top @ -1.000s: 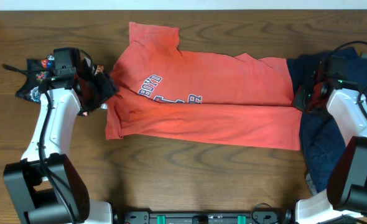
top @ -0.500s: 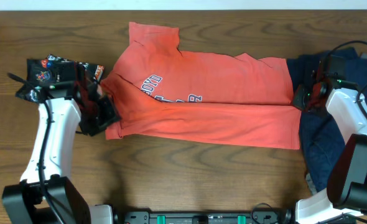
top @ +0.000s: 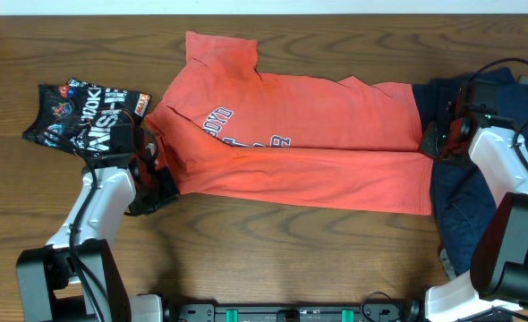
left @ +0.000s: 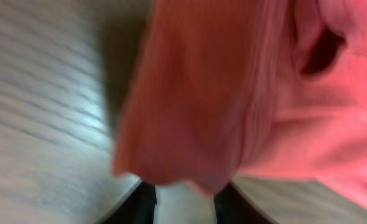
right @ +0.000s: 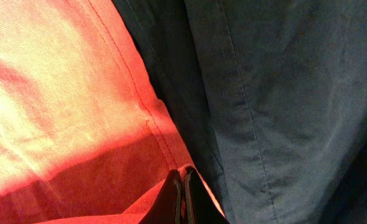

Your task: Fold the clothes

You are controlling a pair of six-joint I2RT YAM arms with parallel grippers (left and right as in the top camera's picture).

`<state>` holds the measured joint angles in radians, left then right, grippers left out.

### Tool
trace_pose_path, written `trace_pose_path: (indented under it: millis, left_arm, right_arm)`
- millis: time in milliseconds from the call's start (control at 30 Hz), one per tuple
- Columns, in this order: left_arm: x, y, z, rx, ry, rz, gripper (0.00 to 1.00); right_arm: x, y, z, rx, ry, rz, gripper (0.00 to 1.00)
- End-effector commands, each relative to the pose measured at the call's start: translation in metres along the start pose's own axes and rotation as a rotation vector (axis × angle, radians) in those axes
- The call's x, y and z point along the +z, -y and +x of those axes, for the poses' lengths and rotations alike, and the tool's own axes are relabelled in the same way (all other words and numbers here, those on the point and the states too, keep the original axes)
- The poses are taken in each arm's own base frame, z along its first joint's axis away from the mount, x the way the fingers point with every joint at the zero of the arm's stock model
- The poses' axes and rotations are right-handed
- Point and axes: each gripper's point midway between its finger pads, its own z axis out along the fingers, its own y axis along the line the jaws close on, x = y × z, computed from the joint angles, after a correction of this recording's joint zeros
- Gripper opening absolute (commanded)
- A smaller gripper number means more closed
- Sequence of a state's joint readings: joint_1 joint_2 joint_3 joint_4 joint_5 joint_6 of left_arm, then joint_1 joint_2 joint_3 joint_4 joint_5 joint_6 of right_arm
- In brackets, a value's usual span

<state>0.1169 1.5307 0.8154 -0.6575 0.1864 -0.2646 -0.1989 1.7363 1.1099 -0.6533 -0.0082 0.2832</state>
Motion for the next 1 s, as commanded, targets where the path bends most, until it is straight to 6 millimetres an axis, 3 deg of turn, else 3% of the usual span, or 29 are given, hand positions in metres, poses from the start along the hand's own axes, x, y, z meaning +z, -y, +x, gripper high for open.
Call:
trace_pose_path:
  millis: [0, 33, 100, 267, 367, 500, 633, 833, 967]
  left_arm:
    - [-0.001, -0.013, -0.01, 0.003, 0.05, -0.079, 0.22]
    - [-0.001, -0.013, -0.011, 0.003, 0.054, -0.078, 0.2]
    - [-0.001, -0.012, -0.012, 0.004, 0.058, -0.076, 0.06]
    - [-0.001, -0.014, -0.013, 0.005, 0.063, -0.089, 0.06]
    - [-0.014, -0.047, -0.022, -0.031, 0.118, -0.265, 0.06]
    - [-0.056, -0.098, -0.042, -0.2, 0.274, -0.529, 0.06]
    - [-0.079, -0.1, -0.064, -0.229, 0.401, -0.508, 0.06]
    - [-0.097, -0.09, -0.095, -0.126, 0.528, -0.481, 0.06]
    - [-0.094, -0.092, -0.089, -0.104, 0.494, -0.495, 0.27]
  right_arm:
    - [0.003, 0.006, 0.0, 0.004, -0.008, 0.007, 0.01]
    - [0.003, 0.006, 0.0, 0.004, -0.008, 0.007, 0.01]
    - [0.003, 0.006, 0.001, 0.004, -0.009, 0.007, 0.01]
    - [0.003, 0.006, 0.001, 0.004, -0.009, 0.008, 0.01]
    - [0.003, 0.007, 0.001, 0.004, -0.01, 0.008, 0.01]
    - [0.003, 0.007, 0.001, 0.005, -0.012, 0.009, 0.01]
    - [0.003, 0.008, 0.001, 0.005, -0.009, 0.013, 0.01]
    - [0.003, 0.008, 0.001, 0.004, -0.009, 0.013, 0.01]
    - [0.003, 0.009, 0.0, 0.004, -0.008, 0.019, 0.01]
